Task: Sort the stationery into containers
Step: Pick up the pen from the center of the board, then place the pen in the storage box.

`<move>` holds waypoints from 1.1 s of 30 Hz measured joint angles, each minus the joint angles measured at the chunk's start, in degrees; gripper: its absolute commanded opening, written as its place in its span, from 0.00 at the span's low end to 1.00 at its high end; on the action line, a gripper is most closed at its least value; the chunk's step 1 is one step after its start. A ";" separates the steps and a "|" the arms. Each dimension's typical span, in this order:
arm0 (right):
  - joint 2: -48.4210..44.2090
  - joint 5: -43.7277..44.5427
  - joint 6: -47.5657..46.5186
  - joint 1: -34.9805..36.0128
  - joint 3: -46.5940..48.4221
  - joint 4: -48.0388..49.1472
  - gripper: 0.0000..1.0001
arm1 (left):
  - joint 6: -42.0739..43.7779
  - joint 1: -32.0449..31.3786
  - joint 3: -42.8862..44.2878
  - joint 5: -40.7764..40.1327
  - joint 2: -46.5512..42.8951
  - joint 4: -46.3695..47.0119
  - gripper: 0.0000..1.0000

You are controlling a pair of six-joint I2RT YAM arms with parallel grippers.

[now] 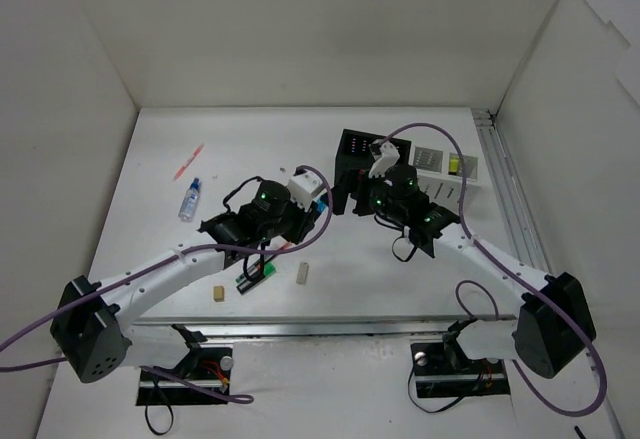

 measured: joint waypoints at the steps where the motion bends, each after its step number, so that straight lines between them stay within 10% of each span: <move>1: 1.05 0.02 0.79 1.01 0.00 0.96 0.96 | 0.02 -0.02 0.00 -0.02 0.07 0.00 0.05; 6: 4.81 0.94 3.98 4.31 0.00 4.92 0.90 | 0.07 -0.20 0.11 0.07 0.11 0.24 0.04; 8: 5.77 1.42 4.87 5.22 0.00 6.12 0.76 | 0.15 -0.24 0.66 0.46 0.26 0.28 0.04; 10: 6.64 1.88 5.88 5.99 0.00 7.65 0.36 | 0.37 -0.24 1.20 0.96 0.44 0.61 0.04; 16: 7.50 1.88 9.94 6.78 0.24 12.50 0.07 | 0.76 -0.20 1.68 0.39 1.49 0.48 0.22; 23: 6.29 6.14 7.67 6.25 0.42 9.88 0.00 | 2.10 -0.35 1.81 -0.92 0.37 0.96 1.00; 33: -5.60 23.41 -5.31 -6.34 4.55 -3.45 0.00 | -1.33 5.05 -5.86 -4.70 -11.19 0.44 0.99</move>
